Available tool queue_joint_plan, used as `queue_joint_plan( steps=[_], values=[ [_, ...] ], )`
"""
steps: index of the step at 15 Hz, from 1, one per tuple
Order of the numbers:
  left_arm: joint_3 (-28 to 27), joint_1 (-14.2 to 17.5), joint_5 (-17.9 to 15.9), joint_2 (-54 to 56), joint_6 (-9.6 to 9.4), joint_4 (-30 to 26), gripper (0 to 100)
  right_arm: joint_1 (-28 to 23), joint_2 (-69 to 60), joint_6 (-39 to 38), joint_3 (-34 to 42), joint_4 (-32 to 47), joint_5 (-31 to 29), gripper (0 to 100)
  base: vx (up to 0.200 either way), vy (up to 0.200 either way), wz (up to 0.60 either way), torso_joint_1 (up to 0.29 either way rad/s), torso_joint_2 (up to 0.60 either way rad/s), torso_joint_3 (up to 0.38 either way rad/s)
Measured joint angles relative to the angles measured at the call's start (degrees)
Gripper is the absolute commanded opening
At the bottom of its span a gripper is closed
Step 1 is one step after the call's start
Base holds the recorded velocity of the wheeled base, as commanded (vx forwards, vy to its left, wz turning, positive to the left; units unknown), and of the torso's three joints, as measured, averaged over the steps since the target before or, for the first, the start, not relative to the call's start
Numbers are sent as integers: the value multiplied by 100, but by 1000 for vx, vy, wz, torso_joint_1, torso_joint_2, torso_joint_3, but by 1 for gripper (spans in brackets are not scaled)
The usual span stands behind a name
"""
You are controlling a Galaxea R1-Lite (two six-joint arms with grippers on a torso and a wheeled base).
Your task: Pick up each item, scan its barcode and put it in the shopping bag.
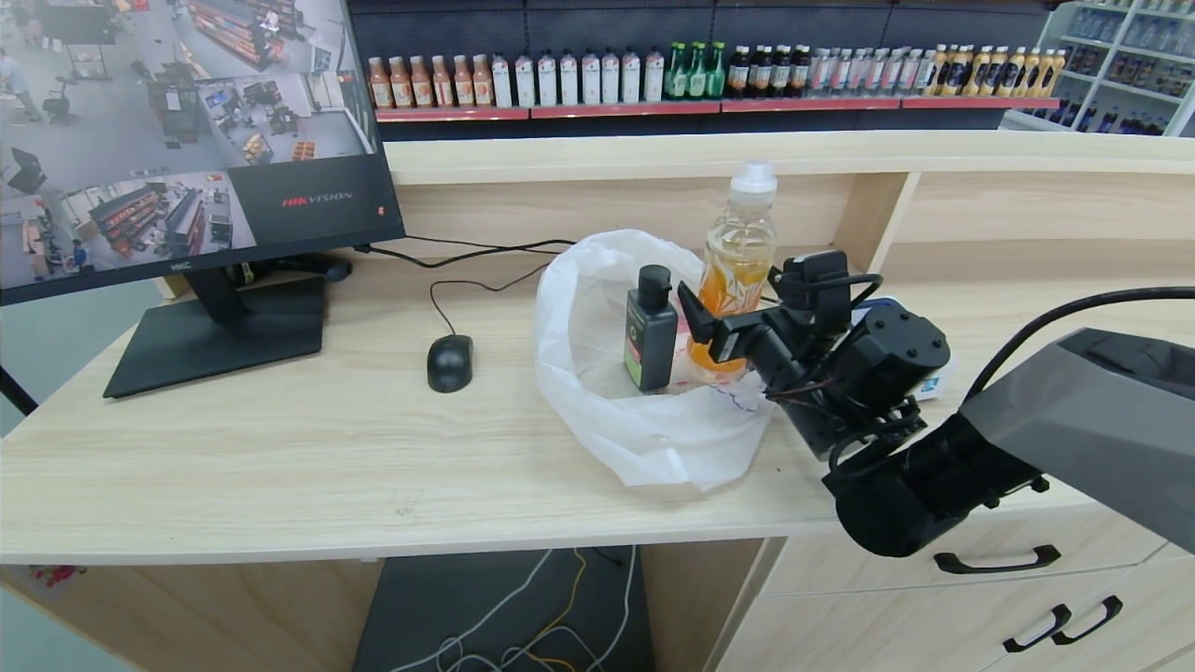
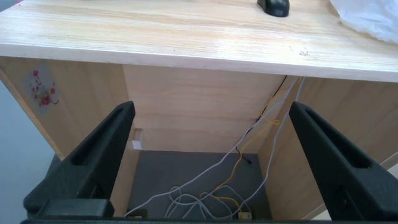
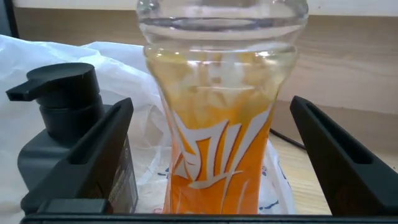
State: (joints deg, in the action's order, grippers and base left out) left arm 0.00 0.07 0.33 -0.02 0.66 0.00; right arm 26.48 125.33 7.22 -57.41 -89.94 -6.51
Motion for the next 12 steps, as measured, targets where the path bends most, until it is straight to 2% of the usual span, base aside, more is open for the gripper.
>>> queue_joint_plan(
  steps=[7,9,12],
  values=[
    [0,0,0,0,2,0,100,20,-813,-29,1107,2,-85,100,0,0,0,0,0,0],
    [0,0,0,0,2,0,100,33,-1246,-40,1612,2,-99,100,0,0,0,0,0,0],
    [0,0,-1,0,2,0,100,56,-2172,-30,2847,2,-104,100,0,0,0,0,0,0]
  ],
)
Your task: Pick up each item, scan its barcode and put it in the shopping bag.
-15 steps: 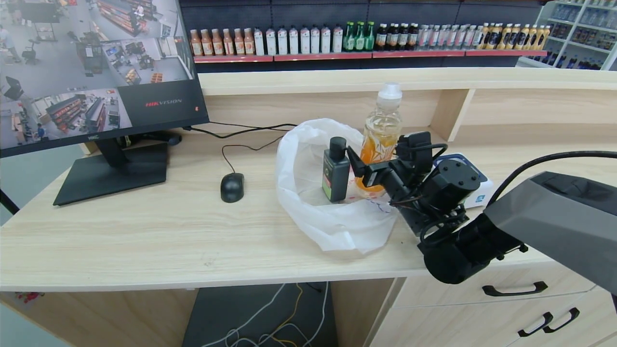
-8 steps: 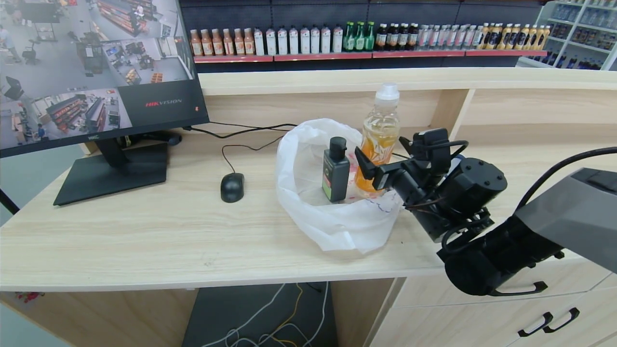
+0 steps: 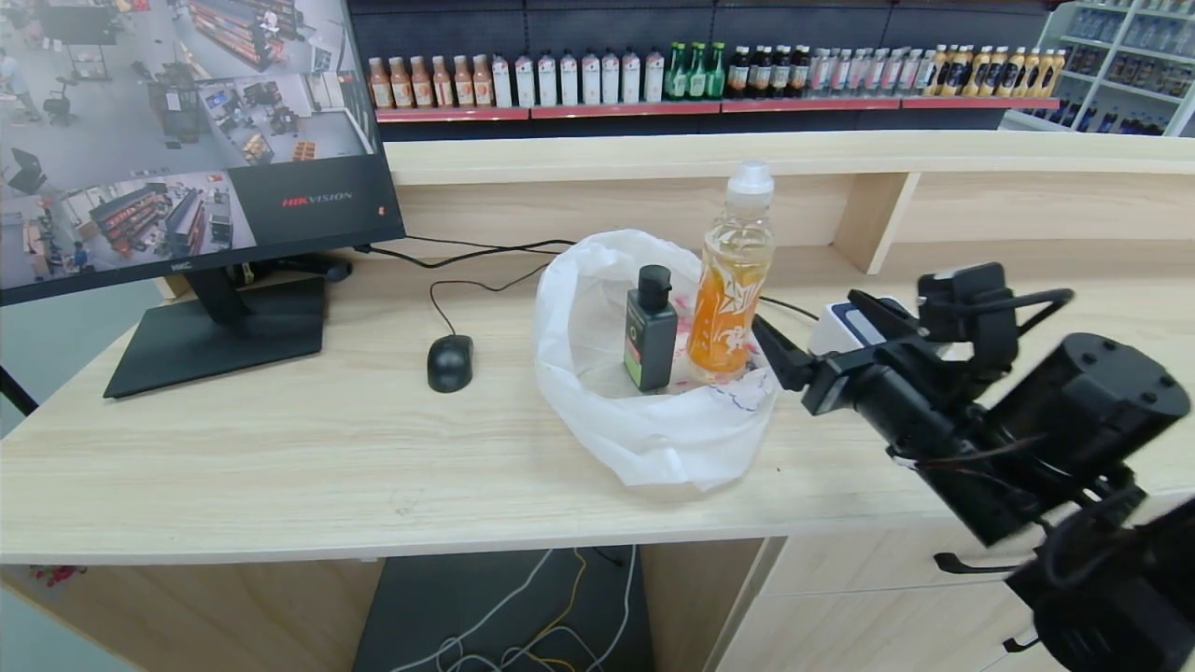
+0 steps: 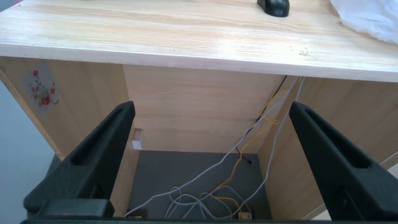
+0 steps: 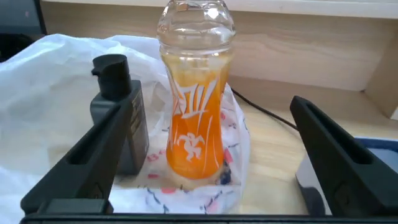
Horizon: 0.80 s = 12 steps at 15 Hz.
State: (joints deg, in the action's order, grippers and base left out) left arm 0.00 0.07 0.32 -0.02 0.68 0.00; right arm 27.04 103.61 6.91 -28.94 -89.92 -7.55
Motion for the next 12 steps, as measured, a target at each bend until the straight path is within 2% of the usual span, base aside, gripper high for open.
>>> queue_joint_plan(
  steps=[4,6,7,9,12],
  values=[
    [0,0,1,0,-2,0,100,16,-1758,182,2015,39,-13,100,0,0,0,0,0,0],
    [0,0,0,0,0,0,100,5,-2717,245,2597,406,-82,100,0,0,0,0,0,0],
    [0,0,0,0,0,0,100,-4,-3154,241,2719,861,-101,100,0,0,0,0,0,0],
    [0,0,0,0,-2,0,100,-9,-4220,217,2820,2259,-134,100,0,0,0,0,0,0],
    [0,0,1,0,-2,0,100,-15,-6210,200,2853,4977,-145,100,0,0,0,0,0,0]
  ],
)
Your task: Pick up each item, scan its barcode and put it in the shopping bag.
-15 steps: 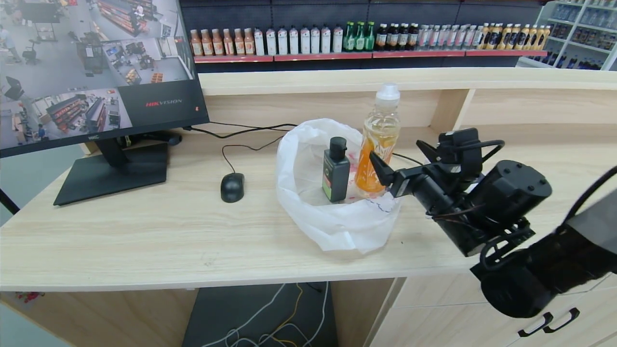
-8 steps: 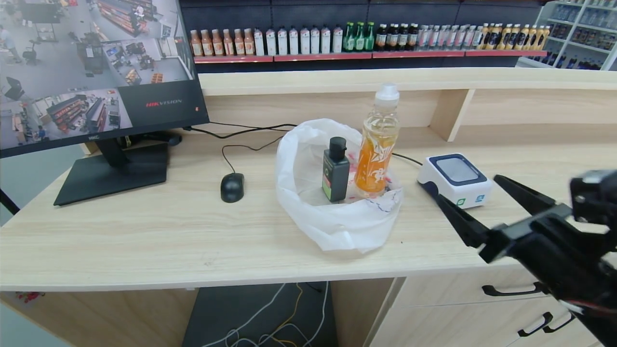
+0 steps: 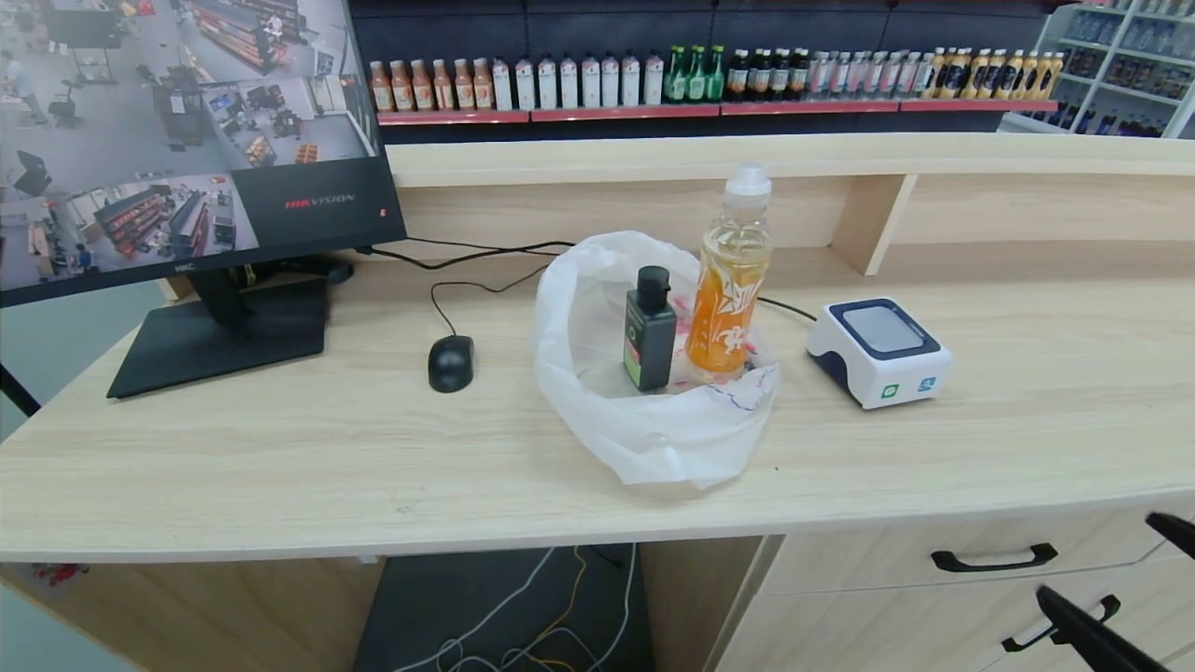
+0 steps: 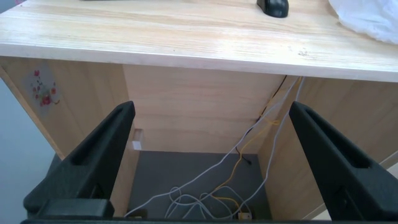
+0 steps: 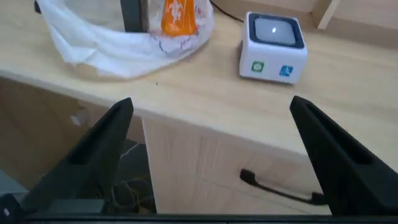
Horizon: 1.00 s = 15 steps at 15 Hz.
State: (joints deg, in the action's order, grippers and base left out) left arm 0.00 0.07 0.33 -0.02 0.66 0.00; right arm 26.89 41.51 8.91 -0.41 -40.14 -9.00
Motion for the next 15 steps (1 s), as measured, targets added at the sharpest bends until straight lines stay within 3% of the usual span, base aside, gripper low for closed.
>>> queue_joint_plan(
  steps=[3,5,9,15],
  values=[
    [0,0,0,0,0,0,100,2,-2030,-11,-60,2743,16,100,0,0,0,0,0,0],
    [0,0,-1,0,0,0,100,-5,-2985,-126,-62,3515,51,100,0,0,0,0,0,0],
    [0,0,0,0,0,0,100,-352,-3622,-315,-33,3774,-101,100,0,0,0,0,0,0],
    [0,0,-1,0,0,0,100,-1998,-3488,-410,-33,3779,-145,100,0,0,0,0,0,0]
  ],
)
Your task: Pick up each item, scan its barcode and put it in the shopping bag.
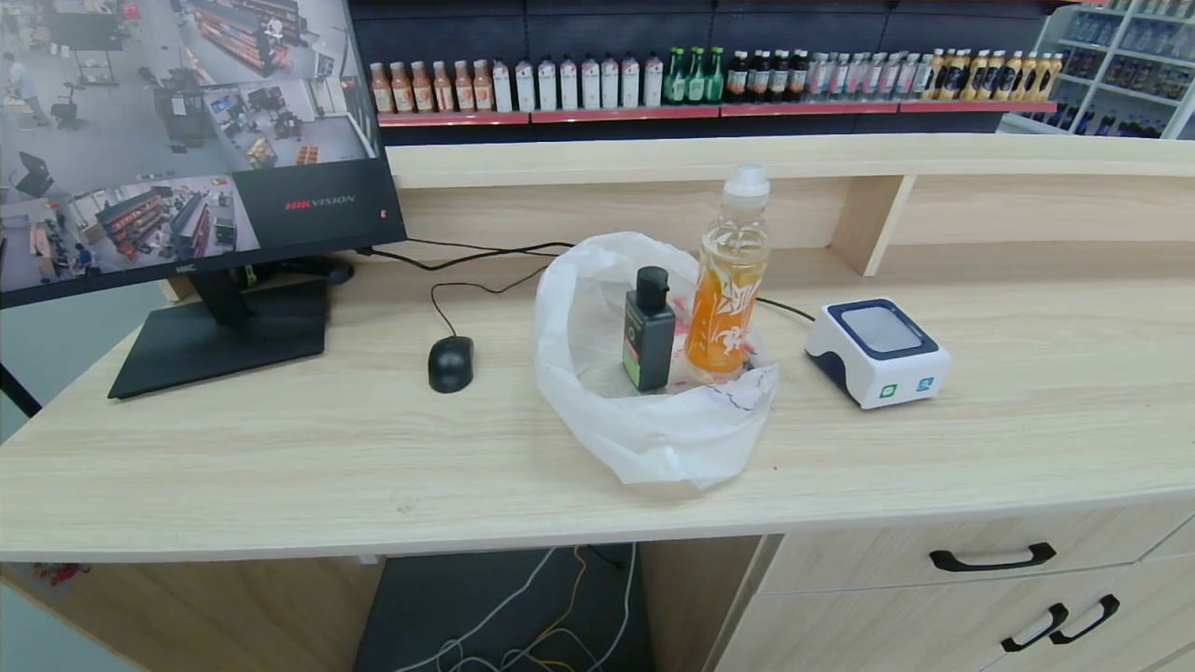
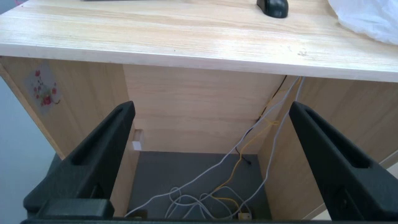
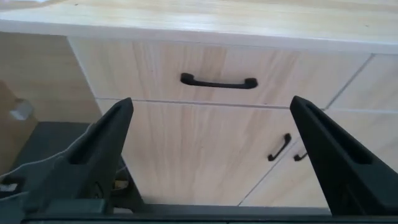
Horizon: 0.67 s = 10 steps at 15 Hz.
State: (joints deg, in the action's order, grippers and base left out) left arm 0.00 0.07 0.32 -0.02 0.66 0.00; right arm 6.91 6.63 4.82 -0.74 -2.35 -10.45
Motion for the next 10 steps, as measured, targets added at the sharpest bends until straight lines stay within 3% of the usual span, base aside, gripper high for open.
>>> queue_joint_plan(
  steps=[2,4,10],
  values=[
    [0,-2,1,0,0,-2,100,-523,-55,-173,17,80,477,100,0,0,0,0,0,0],
    [0,0,0,0,0,0,100,-645,-347,-329,45,213,936,100,0,0,0,0,0,0],
    [0,0,1,0,-6,0,100,-701,-666,-466,65,235,1009,100,0,0,0,0,0,0]
  ],
)
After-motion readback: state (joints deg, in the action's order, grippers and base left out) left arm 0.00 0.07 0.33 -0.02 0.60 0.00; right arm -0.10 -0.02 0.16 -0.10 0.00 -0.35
